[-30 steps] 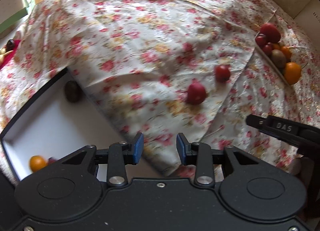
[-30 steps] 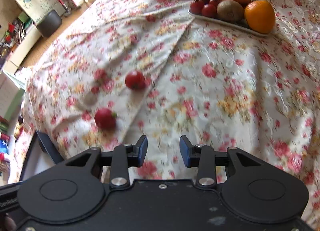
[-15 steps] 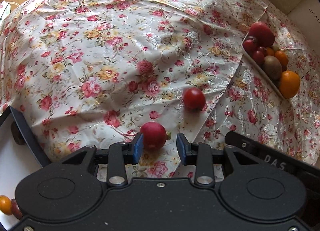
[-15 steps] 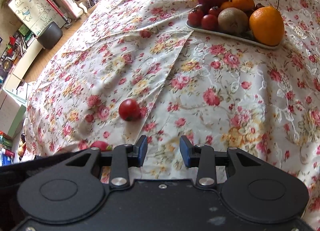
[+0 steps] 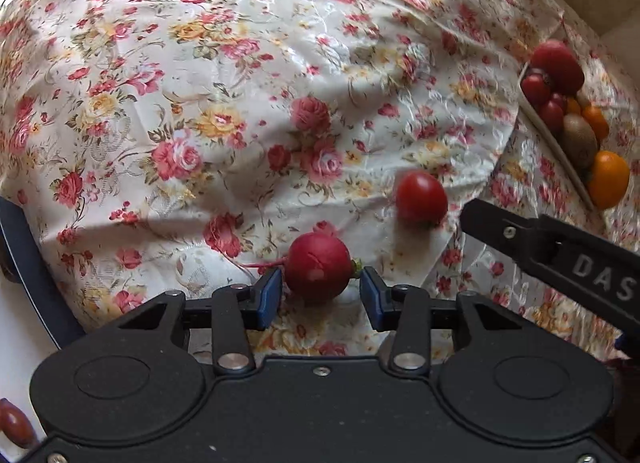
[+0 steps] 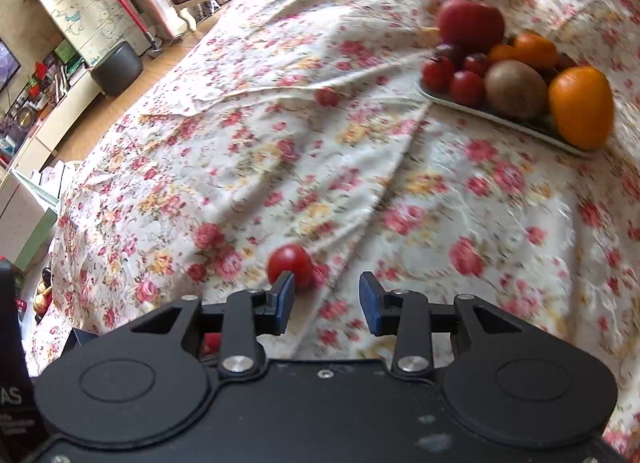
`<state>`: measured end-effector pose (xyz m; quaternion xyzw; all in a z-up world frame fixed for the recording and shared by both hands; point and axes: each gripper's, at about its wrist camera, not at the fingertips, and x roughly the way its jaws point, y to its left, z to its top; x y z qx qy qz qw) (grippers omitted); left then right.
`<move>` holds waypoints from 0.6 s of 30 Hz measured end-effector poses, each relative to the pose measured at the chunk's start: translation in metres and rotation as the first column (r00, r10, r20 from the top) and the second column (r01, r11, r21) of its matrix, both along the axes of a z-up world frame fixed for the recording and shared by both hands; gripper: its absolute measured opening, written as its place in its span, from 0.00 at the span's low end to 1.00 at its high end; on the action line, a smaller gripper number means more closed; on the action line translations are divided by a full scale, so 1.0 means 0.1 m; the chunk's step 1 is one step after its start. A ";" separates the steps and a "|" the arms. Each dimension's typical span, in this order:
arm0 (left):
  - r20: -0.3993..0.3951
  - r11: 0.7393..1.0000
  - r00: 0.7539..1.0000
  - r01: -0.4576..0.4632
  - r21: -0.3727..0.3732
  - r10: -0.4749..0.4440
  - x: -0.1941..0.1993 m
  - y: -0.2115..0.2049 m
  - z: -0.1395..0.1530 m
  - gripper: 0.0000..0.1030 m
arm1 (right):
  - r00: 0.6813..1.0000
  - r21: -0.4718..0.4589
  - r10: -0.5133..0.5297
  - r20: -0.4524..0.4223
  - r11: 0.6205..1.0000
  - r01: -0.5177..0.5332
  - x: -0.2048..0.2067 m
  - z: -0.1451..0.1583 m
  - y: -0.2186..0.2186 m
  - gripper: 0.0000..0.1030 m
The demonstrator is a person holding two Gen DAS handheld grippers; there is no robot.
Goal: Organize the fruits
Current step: 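Grasp a red radish with the left tool while the right tool grasps a red tomato, then carry the radish and tomato into the box and open both tools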
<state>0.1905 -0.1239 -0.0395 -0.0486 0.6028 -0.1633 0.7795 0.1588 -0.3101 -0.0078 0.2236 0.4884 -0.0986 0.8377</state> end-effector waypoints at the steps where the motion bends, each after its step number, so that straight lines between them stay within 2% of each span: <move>1: 0.005 1.000 1.000 0.002 -0.010 -0.002 0.00 0.02 0.02 0.46 | 1.000 -0.006 0.006 0.003 1.000 -0.006 0.04 0.00 0.03 0.39; 6: 0.053 0.999 0.998 -0.042 0.027 0.040 -0.02 0.16 0.13 0.46 | 1.000 -0.059 0.018 0.011 0.998 -0.017 0.20 -0.02 0.15 0.43; 14: 0.054 0.994 0.994 -0.099 0.046 0.096 -0.11 0.51 0.39 0.46 | 0.997 -0.141 0.050 -0.050 0.988 -0.057 0.36 -0.30 0.36 0.45; 16: 0.046 0.993 0.994 -0.103 0.051 0.101 -0.17 0.60 0.45 0.46 | 0.996 -0.161 0.057 -0.066 0.985 -0.067 0.36 -0.38 0.39 0.41; 18: 0.042 0.993 0.994 -0.102 0.052 0.100 -0.24 0.69 0.52 0.46 | 0.997 -0.184 0.060 -0.054 0.980 -0.069 0.32 -0.37 0.42 0.32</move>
